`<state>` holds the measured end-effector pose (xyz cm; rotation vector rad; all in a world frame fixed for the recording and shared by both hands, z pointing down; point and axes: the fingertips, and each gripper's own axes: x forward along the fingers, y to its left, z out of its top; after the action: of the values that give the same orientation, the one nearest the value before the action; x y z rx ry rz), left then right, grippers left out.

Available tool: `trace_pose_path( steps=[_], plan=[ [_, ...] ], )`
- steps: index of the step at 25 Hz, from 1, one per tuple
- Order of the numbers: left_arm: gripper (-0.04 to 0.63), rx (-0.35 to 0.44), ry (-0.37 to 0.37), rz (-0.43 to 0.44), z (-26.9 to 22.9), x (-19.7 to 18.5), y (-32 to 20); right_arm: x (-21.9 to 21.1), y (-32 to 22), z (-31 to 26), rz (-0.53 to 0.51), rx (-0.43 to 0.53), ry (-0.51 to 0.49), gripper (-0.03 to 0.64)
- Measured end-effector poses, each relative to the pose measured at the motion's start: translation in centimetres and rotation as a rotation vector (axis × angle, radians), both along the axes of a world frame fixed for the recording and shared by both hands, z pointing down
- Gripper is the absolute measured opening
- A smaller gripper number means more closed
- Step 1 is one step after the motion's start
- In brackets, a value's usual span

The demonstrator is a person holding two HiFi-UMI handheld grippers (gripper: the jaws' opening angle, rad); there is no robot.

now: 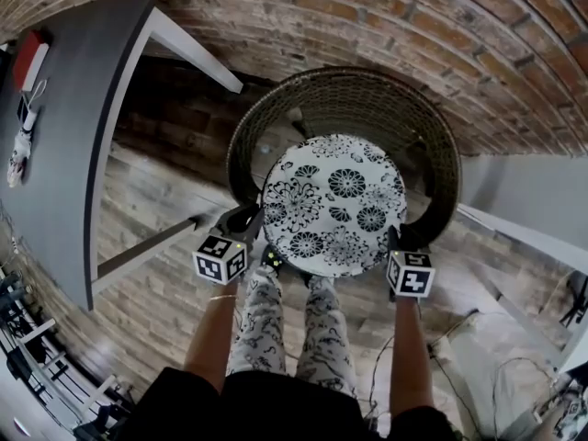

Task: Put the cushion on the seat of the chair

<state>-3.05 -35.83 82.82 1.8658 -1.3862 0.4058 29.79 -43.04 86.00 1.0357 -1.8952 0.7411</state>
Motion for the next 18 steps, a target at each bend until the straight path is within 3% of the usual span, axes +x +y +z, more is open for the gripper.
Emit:
trace_pose_path(
  steps=[10, 18],
  plan=[
    [0.031, 0.044, 0.008, 0.007, -1.7, -0.2, 0.0, -0.3, -0.2, -2.4, 0.068, 0.07, -0.046, 0.081],
    [0.029, 0.113, 0.038, 0.02, -5.0, -0.2, 0.0, -1.1, 0.1, -5.7, 0.168, 0.139, -0.133, 0.025]
  ],
)
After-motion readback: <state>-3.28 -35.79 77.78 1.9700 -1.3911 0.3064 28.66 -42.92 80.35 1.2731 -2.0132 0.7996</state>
